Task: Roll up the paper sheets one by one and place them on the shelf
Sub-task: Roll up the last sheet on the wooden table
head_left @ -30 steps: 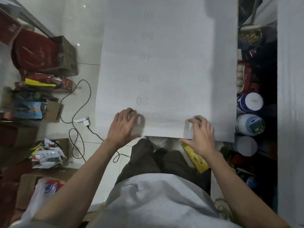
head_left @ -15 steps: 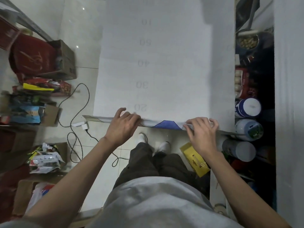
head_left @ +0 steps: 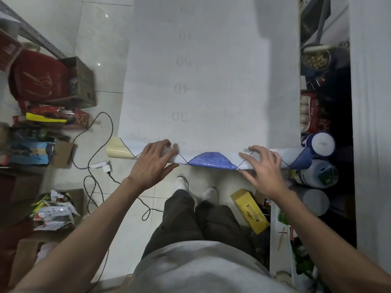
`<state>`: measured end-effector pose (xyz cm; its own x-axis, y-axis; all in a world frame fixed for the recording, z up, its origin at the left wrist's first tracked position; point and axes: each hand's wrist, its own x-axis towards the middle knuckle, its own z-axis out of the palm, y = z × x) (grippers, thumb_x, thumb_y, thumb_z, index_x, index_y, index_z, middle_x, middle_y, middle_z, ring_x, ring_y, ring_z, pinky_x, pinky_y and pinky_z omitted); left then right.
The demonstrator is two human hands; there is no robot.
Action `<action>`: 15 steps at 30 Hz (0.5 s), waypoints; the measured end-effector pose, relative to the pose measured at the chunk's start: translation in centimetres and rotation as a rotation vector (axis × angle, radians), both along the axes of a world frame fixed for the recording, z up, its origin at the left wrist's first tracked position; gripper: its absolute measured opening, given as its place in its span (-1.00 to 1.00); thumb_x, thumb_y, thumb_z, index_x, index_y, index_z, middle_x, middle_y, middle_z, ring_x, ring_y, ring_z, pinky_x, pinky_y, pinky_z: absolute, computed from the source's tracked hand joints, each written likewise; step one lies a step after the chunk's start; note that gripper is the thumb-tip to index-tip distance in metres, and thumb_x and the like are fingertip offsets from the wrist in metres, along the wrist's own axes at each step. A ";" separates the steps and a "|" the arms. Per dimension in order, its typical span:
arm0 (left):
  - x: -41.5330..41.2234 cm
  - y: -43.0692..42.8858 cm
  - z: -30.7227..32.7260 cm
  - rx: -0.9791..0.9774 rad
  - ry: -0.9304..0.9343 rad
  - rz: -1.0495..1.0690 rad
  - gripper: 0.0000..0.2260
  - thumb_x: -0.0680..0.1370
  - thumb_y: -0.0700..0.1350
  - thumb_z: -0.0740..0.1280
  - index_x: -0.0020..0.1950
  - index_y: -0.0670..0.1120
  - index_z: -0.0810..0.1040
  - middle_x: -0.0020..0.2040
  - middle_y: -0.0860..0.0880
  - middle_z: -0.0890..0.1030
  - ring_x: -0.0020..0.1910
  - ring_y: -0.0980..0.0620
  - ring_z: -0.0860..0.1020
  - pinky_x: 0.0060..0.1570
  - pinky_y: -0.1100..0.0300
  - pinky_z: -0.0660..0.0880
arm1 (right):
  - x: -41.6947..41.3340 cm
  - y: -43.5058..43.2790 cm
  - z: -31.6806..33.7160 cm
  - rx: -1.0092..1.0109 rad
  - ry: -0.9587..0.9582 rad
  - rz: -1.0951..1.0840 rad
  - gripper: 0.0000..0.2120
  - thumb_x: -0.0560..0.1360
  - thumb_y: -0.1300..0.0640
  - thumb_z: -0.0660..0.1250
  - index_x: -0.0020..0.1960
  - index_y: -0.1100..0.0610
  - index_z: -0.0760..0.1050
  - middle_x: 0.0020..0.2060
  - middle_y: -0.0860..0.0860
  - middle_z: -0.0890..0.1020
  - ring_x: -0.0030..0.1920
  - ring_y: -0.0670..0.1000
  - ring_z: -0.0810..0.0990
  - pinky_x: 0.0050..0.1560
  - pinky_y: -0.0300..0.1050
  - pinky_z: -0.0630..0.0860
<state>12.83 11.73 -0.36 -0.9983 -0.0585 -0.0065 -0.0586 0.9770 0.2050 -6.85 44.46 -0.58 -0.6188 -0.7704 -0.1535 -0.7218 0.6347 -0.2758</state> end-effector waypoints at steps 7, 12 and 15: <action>-0.5 -1.1 1.1 0.034 -0.051 -0.017 -0.70 0.66 0.02 0.10 0.32 -0.07 0.42 0.02 -0.06 0.59 -0.11 -0.16 0.57 -0.07 -0.04 0.48 | -1.8 -0.1 1.2 -0.086 -0.025 -0.104 -0.66 0.60 -0.21 0.14 0.24 -0.03 0.40 0.03 -0.08 0.61 0.06 -0.21 0.24 0.12 -0.16 0.08; -3.2 -2.0 0.6 0.028 -0.049 0.035 -0.82 0.63 -0.16 0.26 0.23 -0.07 0.45 0.03 -0.11 0.57 -0.21 -0.20 0.57 -0.19 0.00 0.46 | -4.1 -2.0 0.6 -0.017 0.000 -0.060 -0.69 0.65 -0.15 0.12 0.21 0.01 0.46 0.11 -0.03 0.60 0.14 0.02 0.50 0.23 -0.04 0.21; -3.9 -2.1 -0.4 -0.026 -0.006 0.042 -0.75 0.65 -0.04 0.26 0.27 -0.11 0.51 0.17 -0.16 0.55 0.00 -0.23 0.55 0.04 -0.07 0.45 | -4.6 -2.3 0.2 0.025 0.047 -0.082 -0.58 0.63 -0.20 0.09 0.25 0.01 0.55 0.25 0.04 0.54 0.27 0.09 0.47 0.28 0.07 0.24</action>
